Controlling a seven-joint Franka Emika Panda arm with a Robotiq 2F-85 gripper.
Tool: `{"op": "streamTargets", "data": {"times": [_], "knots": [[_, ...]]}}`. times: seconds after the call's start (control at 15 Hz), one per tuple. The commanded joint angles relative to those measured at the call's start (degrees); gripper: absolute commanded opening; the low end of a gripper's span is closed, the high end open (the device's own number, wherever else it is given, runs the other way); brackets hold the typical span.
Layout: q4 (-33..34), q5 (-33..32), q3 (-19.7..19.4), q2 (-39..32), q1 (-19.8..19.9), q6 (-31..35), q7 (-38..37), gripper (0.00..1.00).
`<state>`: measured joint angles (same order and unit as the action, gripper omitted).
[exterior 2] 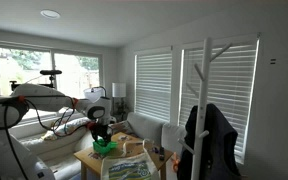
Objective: Pick up the blue toy car and put it in then green storage box
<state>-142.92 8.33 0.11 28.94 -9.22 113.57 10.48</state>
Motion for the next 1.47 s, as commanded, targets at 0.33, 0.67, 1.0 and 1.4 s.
{"op": "streamTargets", "data": {"times": [0.33, 0.67, 1.0, 1.4], "knots": [[0.1, 0.3, 0.6, 0.0, 0.6, -0.2, 0.2, 1.00], [-0.8, 0.7, 0.1, 0.9, 0.7, 1.0, 0.8, 1.00], [-6.0, 0.0, -4.1, 8.5, 5.4, 5.9, 1.3, 1.00], [-6.0, -1.7, -10.6, 14.0, 12.3, 7.0, 3.3, 1.00]]}}
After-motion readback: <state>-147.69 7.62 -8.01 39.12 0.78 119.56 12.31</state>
